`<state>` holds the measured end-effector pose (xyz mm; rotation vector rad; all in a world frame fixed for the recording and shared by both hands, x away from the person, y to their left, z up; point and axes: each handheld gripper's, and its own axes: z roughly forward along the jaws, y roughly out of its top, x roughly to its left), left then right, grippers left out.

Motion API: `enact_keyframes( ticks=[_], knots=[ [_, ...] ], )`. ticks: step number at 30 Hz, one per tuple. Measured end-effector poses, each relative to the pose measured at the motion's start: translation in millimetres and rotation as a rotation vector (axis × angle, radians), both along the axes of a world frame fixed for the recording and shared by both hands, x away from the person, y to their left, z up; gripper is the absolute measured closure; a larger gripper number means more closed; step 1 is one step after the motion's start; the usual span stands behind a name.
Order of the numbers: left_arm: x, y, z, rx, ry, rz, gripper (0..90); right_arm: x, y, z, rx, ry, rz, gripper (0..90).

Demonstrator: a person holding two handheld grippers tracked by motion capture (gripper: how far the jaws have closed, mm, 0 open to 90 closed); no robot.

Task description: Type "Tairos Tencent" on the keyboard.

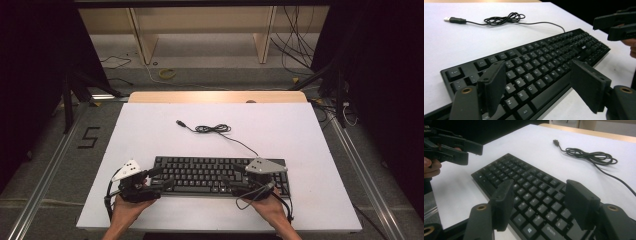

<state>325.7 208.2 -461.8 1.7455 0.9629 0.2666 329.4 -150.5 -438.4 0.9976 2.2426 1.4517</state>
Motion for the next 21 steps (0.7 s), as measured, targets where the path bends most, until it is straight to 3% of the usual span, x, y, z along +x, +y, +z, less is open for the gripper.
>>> enact_keyframes(
  ticks=[9,10,21],
  knots=[
    [4.0,4.5,-1.2,0.021,0.022,0.027,31.4,12.7,20.2,3.0,-0.029,0.016,0.047,45.7],
    [4.4,4.8,-1.5,0.020,0.027,0.034,32.5,15.0,25.6,2.8,-0.049,0.024,0.058,46.5],
    [9.2,10.3,-4.6,0.083,0.079,0.066,43.1,28.6,54.4,-3.6,-0.080,0.057,0.114,54.3]
  ],
)
